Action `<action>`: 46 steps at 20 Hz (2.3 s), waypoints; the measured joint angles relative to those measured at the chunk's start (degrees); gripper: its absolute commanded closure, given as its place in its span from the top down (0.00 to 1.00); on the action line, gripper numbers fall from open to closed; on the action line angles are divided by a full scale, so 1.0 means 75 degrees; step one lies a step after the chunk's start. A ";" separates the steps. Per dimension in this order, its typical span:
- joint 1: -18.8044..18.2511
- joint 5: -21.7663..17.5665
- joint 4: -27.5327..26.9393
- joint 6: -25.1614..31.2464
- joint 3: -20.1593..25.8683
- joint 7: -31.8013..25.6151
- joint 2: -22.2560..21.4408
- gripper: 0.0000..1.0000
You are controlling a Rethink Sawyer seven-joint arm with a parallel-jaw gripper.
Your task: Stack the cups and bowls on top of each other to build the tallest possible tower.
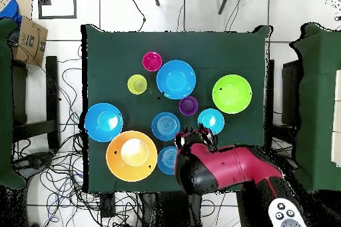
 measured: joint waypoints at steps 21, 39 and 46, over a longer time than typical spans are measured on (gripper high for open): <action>0.1362 0.0113 0.0011 -0.1041 -0.1726 0.0000 0.1105 1.00; 0.2024 0.0127 0.0306 -0.1460 -0.2166 0.0000 0.2154 1.00; 0.2241 0.0128 0.0306 -0.1776 -0.2569 0.0000 0.2431 1.00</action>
